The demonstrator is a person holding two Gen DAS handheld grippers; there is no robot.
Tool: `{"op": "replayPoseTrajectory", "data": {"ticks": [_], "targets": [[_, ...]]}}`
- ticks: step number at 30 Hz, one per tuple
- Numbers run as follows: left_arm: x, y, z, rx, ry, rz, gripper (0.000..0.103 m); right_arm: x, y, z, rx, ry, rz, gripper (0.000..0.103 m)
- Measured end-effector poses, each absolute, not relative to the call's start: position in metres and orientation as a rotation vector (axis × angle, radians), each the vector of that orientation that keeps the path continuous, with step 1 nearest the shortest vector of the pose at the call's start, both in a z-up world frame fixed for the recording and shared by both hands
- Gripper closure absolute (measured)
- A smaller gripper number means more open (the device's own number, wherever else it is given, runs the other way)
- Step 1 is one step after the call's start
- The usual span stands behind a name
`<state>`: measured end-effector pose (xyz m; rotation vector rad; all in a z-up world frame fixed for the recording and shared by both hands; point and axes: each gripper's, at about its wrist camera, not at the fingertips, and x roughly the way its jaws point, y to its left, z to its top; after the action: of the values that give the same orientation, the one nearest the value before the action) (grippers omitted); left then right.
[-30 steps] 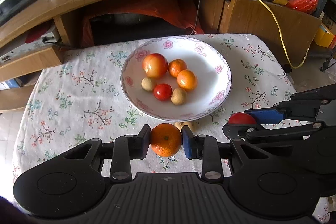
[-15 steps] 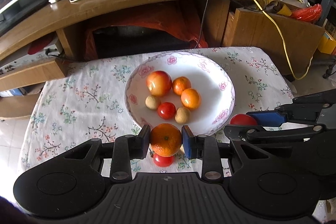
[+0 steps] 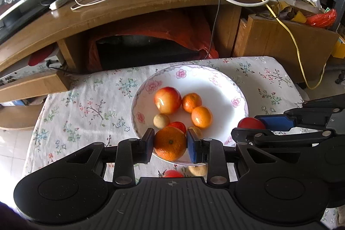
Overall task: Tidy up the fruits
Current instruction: 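Carry the orange over the bowl with left gripper while right carries the tomato, then lower the orange into the bowl and open left gripper while right releases the tomato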
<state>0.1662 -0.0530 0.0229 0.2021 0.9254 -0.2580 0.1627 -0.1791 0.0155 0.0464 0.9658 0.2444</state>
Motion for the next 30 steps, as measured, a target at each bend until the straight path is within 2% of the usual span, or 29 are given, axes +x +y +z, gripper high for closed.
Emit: {"op": "replayPoseTrajectory", "data": {"ticks": [30], "targets": [[0.205,-0.052,0.001,0.197,0.957,-0.209,0.065,0.208,-0.174,-0.006,0.036,0.970,0.249,0.072]]}}
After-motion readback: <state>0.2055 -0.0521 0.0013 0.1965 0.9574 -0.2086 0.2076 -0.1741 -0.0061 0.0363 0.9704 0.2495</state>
